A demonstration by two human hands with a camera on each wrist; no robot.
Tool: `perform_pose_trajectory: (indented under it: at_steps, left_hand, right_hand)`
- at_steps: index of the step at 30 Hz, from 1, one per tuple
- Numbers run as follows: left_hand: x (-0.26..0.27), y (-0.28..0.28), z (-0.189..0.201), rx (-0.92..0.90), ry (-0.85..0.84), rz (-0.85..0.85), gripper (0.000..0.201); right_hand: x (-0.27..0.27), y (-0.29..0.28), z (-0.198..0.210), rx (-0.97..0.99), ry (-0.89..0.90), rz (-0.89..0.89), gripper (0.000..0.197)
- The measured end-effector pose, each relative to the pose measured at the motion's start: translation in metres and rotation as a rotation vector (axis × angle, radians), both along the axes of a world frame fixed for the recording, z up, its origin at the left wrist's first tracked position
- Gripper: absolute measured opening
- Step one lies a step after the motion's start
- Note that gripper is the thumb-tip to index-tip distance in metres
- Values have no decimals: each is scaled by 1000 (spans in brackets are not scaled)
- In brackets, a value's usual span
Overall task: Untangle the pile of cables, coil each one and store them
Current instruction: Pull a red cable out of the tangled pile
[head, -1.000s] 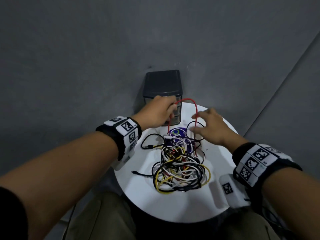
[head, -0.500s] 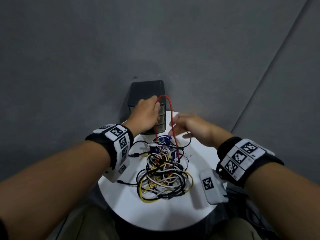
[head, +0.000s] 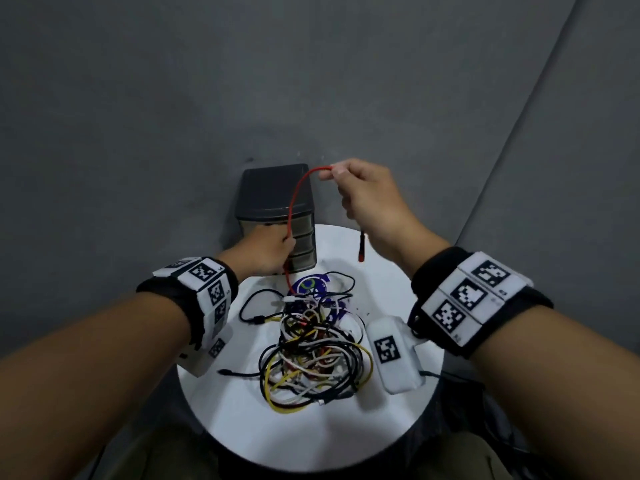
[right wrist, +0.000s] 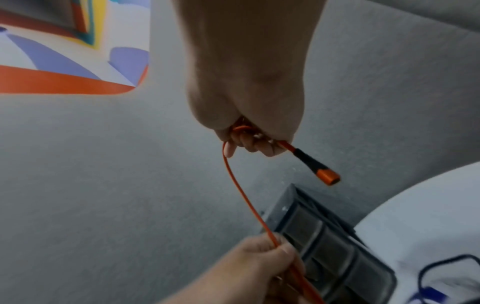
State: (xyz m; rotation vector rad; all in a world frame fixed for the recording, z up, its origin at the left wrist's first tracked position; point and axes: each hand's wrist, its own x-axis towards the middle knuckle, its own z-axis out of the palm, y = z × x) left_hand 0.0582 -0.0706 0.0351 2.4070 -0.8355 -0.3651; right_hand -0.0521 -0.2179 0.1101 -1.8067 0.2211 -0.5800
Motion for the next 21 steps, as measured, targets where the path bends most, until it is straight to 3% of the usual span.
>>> perform_pose_trajectory:
  at_steps: [3,5,9,12,16,19,21]
  left_hand:
    - [5,7,0,-25,20,13,28]
    - [10,14,-3,-51,65,37,27]
    - [15,30,-12,-42,126,63,29]
    - [13,34,-24,-26,194,52,31]
    - [13,31,-40,-23,280,22,24]
    - [12,28,-46,-6,309,-15,19]
    - [12,27,-50,12,322,-34,19]
  right_hand:
    - [-5,4,7,201,66,229,26]
    - [-9,1,1,165,115,274,24]
    - [-9,-11,-34,-172,289,31,32]
    - [-16,-15,-60,-350,376,-26,33]
    - [-19,-11,-81,-421,457,-10,30]
    - [-23,-8,-90,-539,373,-188,45]
    - [-28,-6,-90,-589,225,-224,37]
